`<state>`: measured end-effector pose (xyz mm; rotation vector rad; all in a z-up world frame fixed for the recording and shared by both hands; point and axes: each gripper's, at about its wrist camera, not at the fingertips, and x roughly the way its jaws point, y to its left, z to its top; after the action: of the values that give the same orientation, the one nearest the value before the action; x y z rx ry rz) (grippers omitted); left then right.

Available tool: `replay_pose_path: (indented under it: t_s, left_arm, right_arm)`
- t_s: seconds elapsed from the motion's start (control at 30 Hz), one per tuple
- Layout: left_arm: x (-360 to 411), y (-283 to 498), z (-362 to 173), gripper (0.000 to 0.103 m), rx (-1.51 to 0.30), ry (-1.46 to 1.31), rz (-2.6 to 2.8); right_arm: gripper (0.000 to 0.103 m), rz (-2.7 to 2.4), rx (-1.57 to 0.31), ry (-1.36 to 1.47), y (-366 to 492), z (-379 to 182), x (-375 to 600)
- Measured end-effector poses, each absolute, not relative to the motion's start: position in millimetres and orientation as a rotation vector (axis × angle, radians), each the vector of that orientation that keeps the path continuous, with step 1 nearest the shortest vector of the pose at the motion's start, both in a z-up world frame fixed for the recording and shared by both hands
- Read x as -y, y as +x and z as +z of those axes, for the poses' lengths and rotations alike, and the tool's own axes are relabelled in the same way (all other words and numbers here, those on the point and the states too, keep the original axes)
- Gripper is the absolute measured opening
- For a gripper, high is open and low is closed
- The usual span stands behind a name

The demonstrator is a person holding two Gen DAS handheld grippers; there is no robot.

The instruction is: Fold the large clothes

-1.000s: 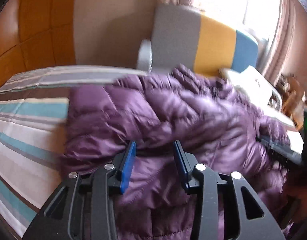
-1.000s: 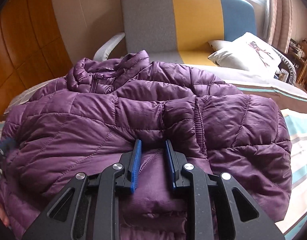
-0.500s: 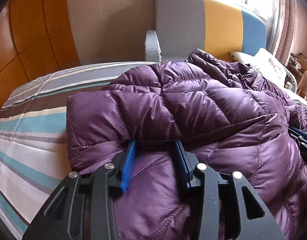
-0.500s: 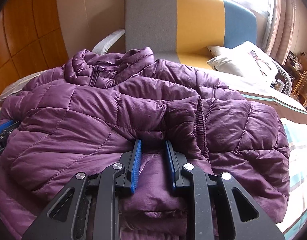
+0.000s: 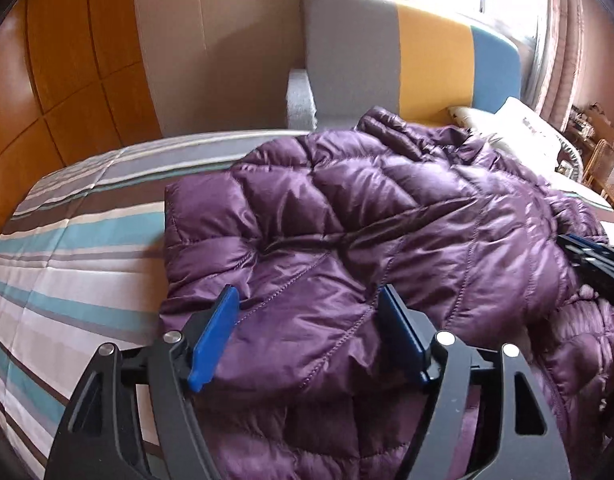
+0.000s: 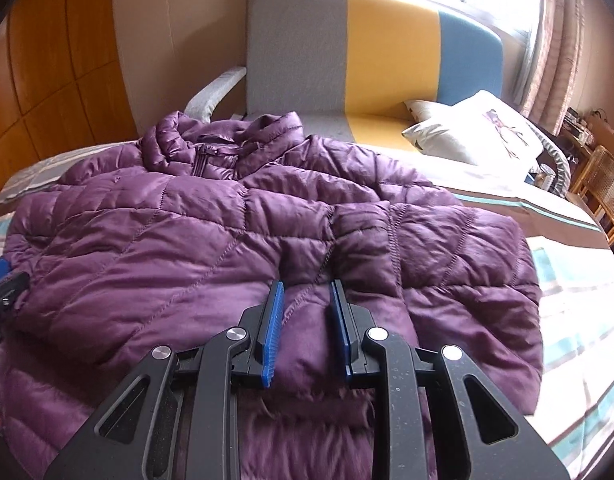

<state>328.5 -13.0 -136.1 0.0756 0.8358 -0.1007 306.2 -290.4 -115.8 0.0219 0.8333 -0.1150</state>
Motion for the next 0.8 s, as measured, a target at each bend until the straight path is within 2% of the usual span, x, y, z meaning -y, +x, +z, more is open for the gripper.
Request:
replay_pose_path:
  t_s: [0.4,0.8]
  left_arm:
    - [15,332,-152,0.076,-0.85,0.105,-0.095]
    - [5,315,-142,0.09,-0.827,0.083,-0.076]
  right_arm:
    - [0.023,-0.124,-0.866,0.002,315,-135,289]
    - [0.023,-0.142,-0.875,-0.026,310,-134,285]
